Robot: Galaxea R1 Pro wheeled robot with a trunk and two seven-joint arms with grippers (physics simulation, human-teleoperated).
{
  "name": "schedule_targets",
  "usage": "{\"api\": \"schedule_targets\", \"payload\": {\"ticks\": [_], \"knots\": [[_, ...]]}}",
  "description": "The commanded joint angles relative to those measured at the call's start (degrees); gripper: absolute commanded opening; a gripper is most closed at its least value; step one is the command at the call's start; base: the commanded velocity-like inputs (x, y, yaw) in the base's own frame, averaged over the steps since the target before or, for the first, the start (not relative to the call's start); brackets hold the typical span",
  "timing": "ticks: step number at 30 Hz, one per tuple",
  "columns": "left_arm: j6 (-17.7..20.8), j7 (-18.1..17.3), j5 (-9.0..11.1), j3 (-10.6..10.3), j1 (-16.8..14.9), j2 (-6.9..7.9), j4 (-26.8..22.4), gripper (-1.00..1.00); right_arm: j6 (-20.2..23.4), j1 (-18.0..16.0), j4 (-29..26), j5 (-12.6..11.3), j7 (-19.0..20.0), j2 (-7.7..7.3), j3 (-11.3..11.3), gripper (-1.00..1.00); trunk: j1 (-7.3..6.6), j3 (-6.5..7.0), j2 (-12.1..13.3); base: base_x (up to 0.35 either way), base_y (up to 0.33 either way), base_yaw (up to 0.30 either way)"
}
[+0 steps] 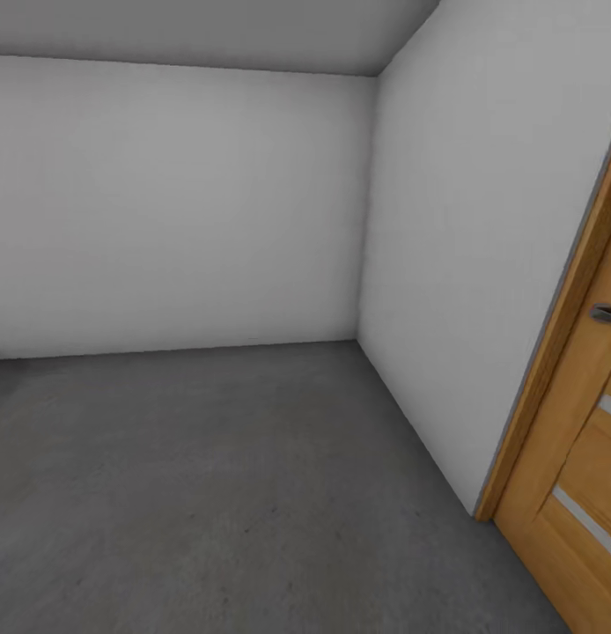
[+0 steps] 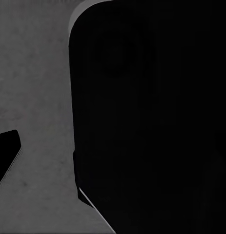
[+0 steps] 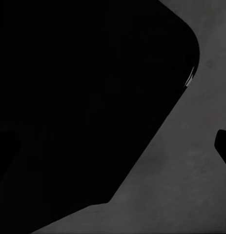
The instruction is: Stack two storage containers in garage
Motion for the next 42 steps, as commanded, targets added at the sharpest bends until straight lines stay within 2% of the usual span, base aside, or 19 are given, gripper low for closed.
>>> {"api": "schedule_targets", "payload": {"ticks": [1, 16, 25, 42], "knots": [[-0.01, 0.01, 0.04, -0.02, -0.01, 0.01, -0.02, 1.0, -0.11, -0.01, -0.01, -0.2, 0.01, -0.02, 0.22, 1.0, 0.0, -0.04, -0.02, 0.0, 0.0, -0.265], [0.0, 0.01, 0.03, 0.01, -0.01, 0.03, -0.01, 1.0, -0.15, -0.01, -0.02, -0.2, 0.01, -0.26, 0.24, 1.0, 0.0, -0.04, -0.02, 0.0, 0.0, -0.265], [0.0, 0.01, 0.03, 0.04, -0.01, 0.03, -0.03, 1.0, -2.67, -0.01, -0.02, -0.28, 0.01, -0.22, 0.16, 1.0, 0.0, -0.04, -0.02, 0.0, 0.0, -0.265], [-0.01, 0.01, 0.03, 0.0, -0.01, 0.03, -0.02, 1.0, -3.18, -0.01, 0.04, -0.29, 0.01, -0.35, 0.13, 1.0, 0.0, -0.04, -0.02, 0.0, 0.0, -0.265]]}}
